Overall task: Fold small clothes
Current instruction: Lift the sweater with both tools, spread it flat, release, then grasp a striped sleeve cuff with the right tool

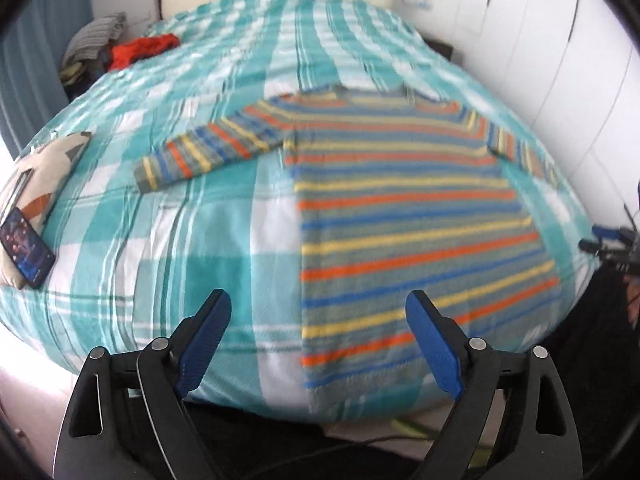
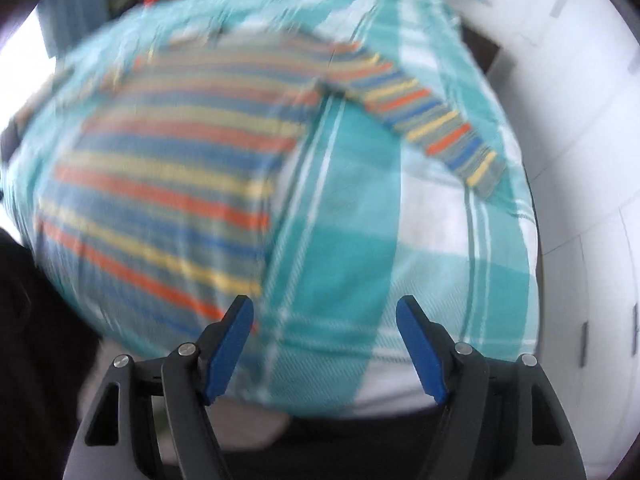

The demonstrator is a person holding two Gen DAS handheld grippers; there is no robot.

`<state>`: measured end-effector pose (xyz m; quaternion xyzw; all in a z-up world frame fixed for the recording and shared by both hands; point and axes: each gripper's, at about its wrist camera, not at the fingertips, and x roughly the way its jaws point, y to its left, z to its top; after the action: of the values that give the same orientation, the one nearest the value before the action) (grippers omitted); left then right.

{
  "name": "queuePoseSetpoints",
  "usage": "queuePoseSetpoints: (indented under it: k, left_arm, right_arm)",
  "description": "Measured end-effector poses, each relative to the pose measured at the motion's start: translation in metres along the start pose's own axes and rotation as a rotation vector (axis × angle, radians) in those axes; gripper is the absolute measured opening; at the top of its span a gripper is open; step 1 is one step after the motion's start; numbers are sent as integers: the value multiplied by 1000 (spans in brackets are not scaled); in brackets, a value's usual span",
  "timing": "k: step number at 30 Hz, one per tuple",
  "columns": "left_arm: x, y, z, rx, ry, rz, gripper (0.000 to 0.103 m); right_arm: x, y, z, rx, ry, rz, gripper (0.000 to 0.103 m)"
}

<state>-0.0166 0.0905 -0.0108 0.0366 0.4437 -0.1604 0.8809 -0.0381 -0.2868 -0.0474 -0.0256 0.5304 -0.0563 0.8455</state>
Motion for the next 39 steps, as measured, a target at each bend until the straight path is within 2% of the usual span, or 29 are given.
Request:
queuePoseSetpoints:
  k: [2,4,6,9,13,17,26,39]
  left_arm:
    - [-3,-5,7,-50,-42,-2,93]
    - [-2,-13,10,-86,-48,-22,93]
    - [-4,-22,7,-109,-50,-42,93]
    - [-8,-32,0,-105,-54,-49,93]
    - [-2,-43,-8,-113,-29,-51,93]
    - [6,-49,-12,-129,2,-50,93]
    - [11,-57,-13,-118,15,-44,93]
    - [3,-49,-22,-148,9,-20,93]
  right_arm:
    - [-8,11,5,76,-102,37,75]
    - [-7,27,7,102,-179,91,77]
    - [0,46,6,73,-213,116,77]
    - [5,70,-6,9,-253,103,77]
    - [8,83,-17,-48,-242,134,77]
    - [9,83,-21,-40,-255,135,77]
    - [12,85,-22,-36,-244,143,77]
    - [9,90,-22,-53,-250,143,77]
